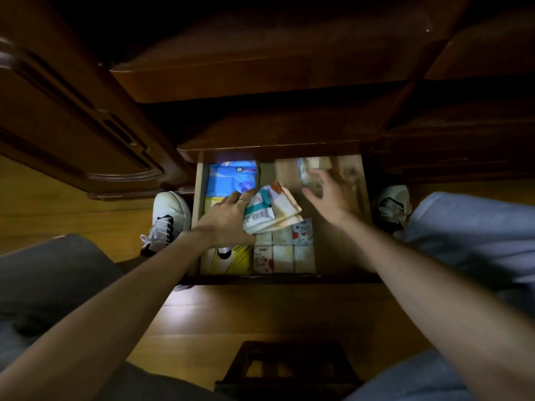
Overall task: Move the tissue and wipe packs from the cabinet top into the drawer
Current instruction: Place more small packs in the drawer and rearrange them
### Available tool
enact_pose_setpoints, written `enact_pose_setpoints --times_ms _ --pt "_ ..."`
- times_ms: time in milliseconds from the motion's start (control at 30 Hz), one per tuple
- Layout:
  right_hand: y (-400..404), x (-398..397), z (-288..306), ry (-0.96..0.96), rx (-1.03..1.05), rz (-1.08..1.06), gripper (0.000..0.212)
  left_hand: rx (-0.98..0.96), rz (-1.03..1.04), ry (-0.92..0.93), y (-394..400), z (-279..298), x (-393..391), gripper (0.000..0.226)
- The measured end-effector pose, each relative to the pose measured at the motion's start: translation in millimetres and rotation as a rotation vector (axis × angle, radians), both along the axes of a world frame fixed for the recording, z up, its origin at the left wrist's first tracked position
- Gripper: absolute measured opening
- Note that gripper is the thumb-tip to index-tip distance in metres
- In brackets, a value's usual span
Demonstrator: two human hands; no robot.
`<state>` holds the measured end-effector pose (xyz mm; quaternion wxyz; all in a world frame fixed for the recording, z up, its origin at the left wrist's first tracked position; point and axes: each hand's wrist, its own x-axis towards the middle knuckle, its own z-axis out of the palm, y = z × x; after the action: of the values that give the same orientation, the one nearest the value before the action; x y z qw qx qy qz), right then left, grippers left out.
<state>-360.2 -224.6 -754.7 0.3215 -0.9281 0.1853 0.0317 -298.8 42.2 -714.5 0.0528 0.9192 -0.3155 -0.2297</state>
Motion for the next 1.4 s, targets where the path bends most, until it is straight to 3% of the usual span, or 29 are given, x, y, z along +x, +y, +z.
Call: enact_pose_setpoints --times_ms 67,133,233,300,533,700,833,1067,1200,1333,1400 --pt "23.2 -4.5 9.0 0.202 0.498 -0.032 0.074 -0.024 -0.064 -0.013 -4.0 -1.4 -12.4 0.118" --pt "35.5 -10.0 9.9 0.357 0.741 -0.018 0.071 -0.057 -0.138 -0.040 -9.9 -4.3 -22.5 0.114" --pt "27.9 -30.0 0.9 0.409 0.795 -0.035 0.041 -0.021 -0.214 0.002 -18.2 -12.3 -37.0 0.110" --pt "16.0 -44.3 -2.9 0.392 0.803 -0.082 0.032 -0.030 -0.205 0.050 -21.2 -19.6 -42.7 0.111" --pt "17.4 -41.6 -10.2 0.305 0.861 -0.123 0.035 -0.157 0.010 0.142 -7.4 -13.2 -17.6 0.100" --pt "11.9 -48.8 -28.9 0.413 0.778 -0.123 0.028 -0.316 0.371 0.147 31.9 -14.8 8.2 0.093" --pt "18.1 -59.0 -38.2 0.448 0.672 -0.156 0.031 -0.321 0.418 0.118 40.3 -15.0 9.3 0.090" --pt "38.2 -62.7 -42.9 0.340 0.443 -0.076 0.025 -0.204 0.100 0.041 10.7 -28.1 -15.8 0.073" --pt "42.6 -62.9 -38.4 0.309 0.013 0.059 0.033 0.012 -0.213 -0.071 -7.1 -31.8 -28.9 0.083" --pt "36.4 -64.4 -33.3 0.306 -0.133 0.165 0.041 0.276 -0.408 -0.170 -24.8 -37.6 -41.0 0.085" --pt "34.2 -64.1 -32.1 0.319 -0.156 0.234 0.057 0.346 -0.440 -0.200 -29.3 -37.4 -44.1 0.085"
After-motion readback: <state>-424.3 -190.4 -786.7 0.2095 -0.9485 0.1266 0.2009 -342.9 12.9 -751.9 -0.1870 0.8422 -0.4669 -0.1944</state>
